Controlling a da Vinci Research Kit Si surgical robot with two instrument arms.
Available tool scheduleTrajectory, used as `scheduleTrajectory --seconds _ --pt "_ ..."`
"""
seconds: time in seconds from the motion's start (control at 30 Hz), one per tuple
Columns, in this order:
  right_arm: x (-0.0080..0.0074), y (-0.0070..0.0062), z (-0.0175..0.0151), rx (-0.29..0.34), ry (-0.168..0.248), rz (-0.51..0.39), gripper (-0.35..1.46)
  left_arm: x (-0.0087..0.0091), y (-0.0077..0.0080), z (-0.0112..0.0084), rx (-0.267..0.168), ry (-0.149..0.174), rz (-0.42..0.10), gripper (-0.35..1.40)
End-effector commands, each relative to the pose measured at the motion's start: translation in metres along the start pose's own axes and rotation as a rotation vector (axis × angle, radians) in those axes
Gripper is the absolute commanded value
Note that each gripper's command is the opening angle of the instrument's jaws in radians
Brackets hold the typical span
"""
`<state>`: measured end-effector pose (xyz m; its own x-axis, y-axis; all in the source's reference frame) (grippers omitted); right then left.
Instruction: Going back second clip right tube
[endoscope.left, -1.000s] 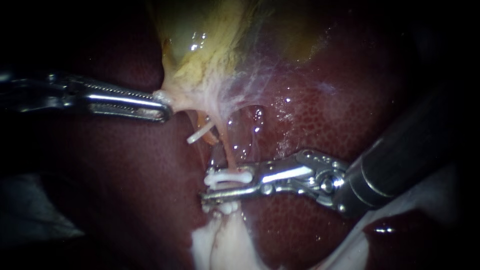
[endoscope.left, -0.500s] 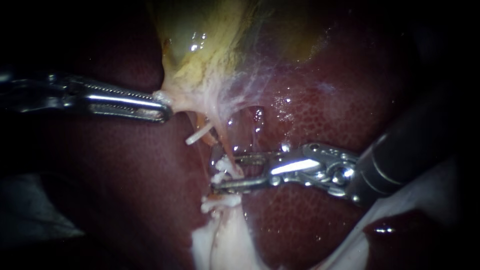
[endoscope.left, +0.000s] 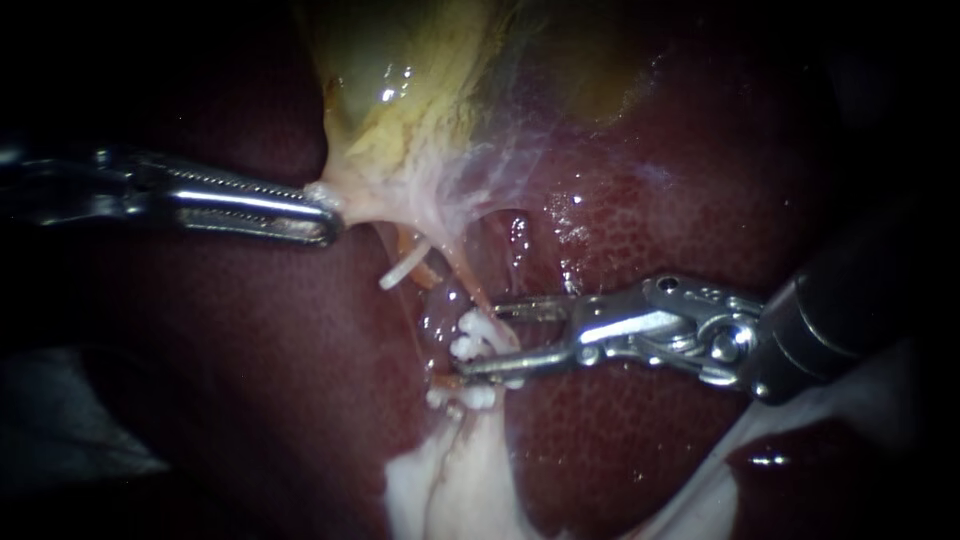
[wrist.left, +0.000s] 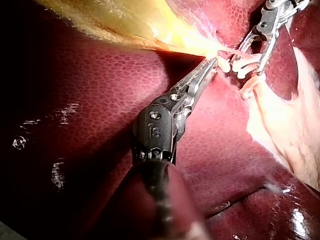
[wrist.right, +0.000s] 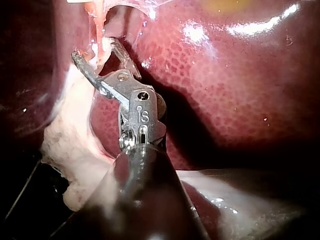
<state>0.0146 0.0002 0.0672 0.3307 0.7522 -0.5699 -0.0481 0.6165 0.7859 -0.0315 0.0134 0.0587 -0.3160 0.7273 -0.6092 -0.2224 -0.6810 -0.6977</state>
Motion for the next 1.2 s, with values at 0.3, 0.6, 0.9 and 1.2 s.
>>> scheduleTrajectory --seconds 0.3,0.6,0.9,1.2 --pt "-0.0012 -0.0002 0.0045 0.071 -0.019 -0.029 0.5 0.0 0.0 0.0001 0.001 0.0 0.0 -0.35" --pt "-0.0019 -0.0003 0.0058 0.08 -0.017 -0.192 0.5 0.0 0.0 0.0001 0.001 0.0 0.0 -0.35" --pt "-0.0018 0.0004 0.006 0.078 -0.015 -0.262 0.5 0.0 0.0 0.0002 0.001 0.0 0.0 -0.35" --pt "-0.0018 0.0027 0.0054 0.044 -0.005 -0.26 0.5 0.0001 0.0 0.0002 0.002 0.0 0.0 -0.35"
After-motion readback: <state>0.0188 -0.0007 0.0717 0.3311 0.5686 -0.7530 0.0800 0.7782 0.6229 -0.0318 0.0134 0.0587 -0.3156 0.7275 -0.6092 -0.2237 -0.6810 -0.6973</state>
